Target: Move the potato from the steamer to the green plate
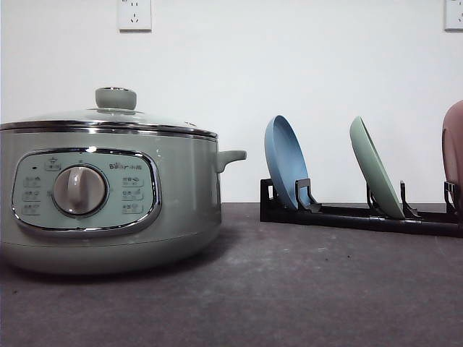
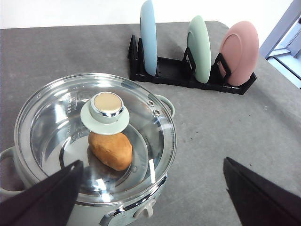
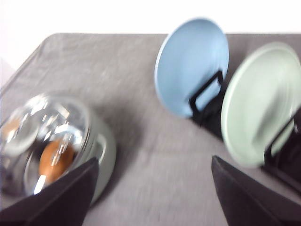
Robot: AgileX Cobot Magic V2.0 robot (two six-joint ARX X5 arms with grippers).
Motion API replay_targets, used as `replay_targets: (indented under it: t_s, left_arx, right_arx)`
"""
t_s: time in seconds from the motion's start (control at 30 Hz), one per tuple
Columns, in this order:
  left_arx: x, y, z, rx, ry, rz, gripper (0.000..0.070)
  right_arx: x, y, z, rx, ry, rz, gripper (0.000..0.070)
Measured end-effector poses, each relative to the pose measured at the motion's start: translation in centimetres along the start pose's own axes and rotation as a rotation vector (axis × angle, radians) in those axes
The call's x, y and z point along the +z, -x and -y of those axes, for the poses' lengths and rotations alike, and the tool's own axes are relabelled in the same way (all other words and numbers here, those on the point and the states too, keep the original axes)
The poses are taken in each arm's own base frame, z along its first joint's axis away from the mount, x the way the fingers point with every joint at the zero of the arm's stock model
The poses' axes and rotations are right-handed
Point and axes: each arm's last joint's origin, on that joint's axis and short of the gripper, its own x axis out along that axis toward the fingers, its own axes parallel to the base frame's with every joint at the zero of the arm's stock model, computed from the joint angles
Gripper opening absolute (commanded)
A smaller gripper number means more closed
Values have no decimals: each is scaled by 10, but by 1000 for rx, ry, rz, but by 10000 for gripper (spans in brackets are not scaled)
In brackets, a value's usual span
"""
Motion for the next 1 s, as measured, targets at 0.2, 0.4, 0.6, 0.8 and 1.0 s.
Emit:
replay_targets:
  t_s: [0.2,0.4,0.6,0.8,1.0]
  left_arx:
    - [0,0,0,0,0,0,606]
    - [0,0,0,0,0,0,606]
    - [0,0,0,0,0,0,606]
    - [0,0,0,0,0,-1,606]
    - [0,0,0,0,2,-4,606]
  right_arx:
    - [32,-49,22,-45,-30,-41,478]
    - [48,-93,44,-86,-47,-72,478]
    - [42,-136,64,-90,-78,-113,478]
    - [32,-168,79,-137,-87,-142,477]
    - [22,-191,89,-138,-104,-179,476]
